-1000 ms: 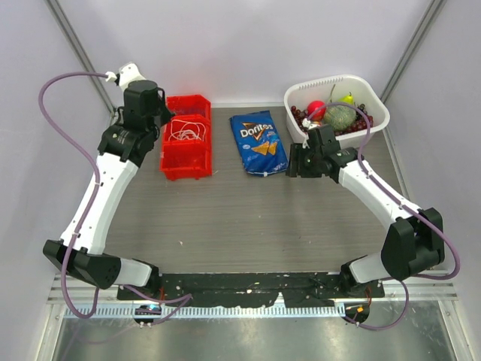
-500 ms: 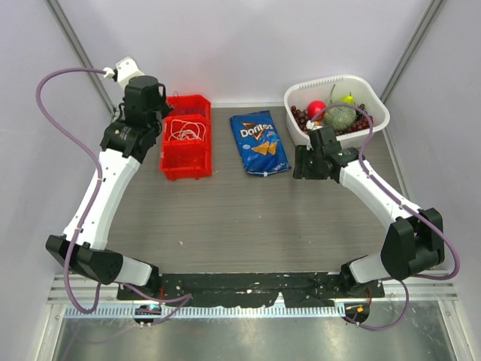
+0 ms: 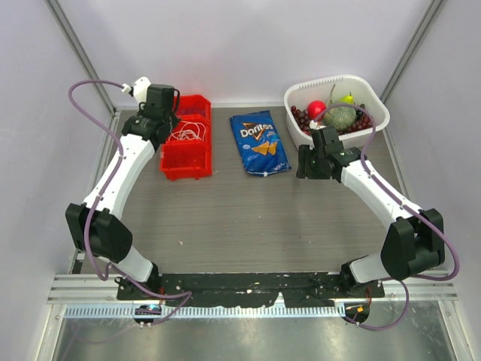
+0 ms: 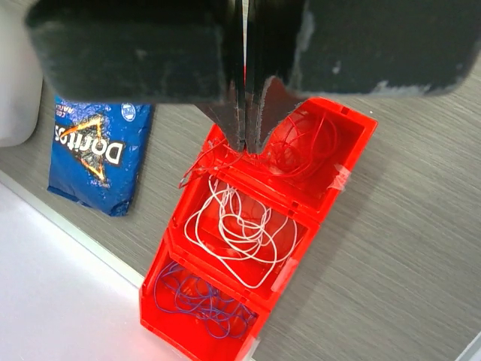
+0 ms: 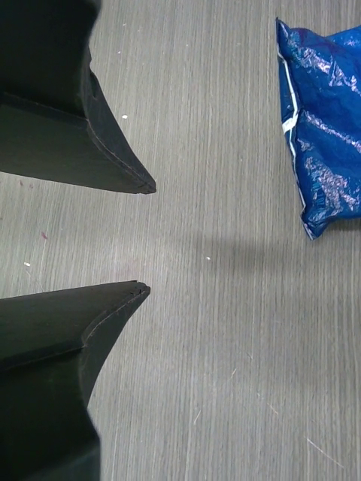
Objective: Untangle the cables
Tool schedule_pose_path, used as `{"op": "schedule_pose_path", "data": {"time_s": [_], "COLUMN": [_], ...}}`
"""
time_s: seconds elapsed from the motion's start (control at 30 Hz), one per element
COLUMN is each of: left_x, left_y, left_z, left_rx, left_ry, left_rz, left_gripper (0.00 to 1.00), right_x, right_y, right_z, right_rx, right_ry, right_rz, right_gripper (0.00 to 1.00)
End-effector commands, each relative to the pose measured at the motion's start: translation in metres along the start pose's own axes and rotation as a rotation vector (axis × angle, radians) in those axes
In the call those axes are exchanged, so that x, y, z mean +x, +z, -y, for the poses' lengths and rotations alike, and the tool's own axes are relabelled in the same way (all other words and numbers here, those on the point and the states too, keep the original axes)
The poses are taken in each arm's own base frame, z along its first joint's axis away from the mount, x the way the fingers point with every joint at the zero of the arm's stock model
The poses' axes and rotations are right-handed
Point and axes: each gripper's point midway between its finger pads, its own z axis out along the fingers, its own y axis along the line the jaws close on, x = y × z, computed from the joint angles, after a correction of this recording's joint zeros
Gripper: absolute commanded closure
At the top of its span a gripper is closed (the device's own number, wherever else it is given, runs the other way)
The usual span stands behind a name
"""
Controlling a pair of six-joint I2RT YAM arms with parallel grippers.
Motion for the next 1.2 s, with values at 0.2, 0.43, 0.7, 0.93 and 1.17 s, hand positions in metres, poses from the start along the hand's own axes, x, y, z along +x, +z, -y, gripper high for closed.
{"op": "schedule_pose_path", "data": {"time_s": [0.2,0.43,0.7,0.93,1.17], "left_x": [0.024,0.077,0.107,0.13,0.139], "left_y": [0.01,0.036,0.072,0.093,0.1], "left_z": [-0.034,-0.056,-0.049,-0.07,-0.072], "left_rx": [-0.136,-0.184,-0.231,-0.312,-0.313], "left_ry": [-0.143,-0.323,-0.257,-0.251,-0.264], "left_rz": [-0.091,-0.302,-0.456,-0.516,-0.539], "left_gripper": [1.0,1.0,1.0,1.0,1.0], "right_x": [-0.012,-0.012,-0.014,-0.01,-0.014], "right_y": [-0.01,-0.012,-0.019,-0.021,-0.022], "right_z": [0.01,0.012,0.021,0.026,0.028], "right_rx": [0.022,0.019,0.052,0.069,0.078], "right_ry": [0.006,0.012,0.02,0.039,0.037], "right_rz": [0.052,0.058,0.078,0.082,0.087], "right_gripper": [0.45,0.45,0.45,0.45,0.45]}}
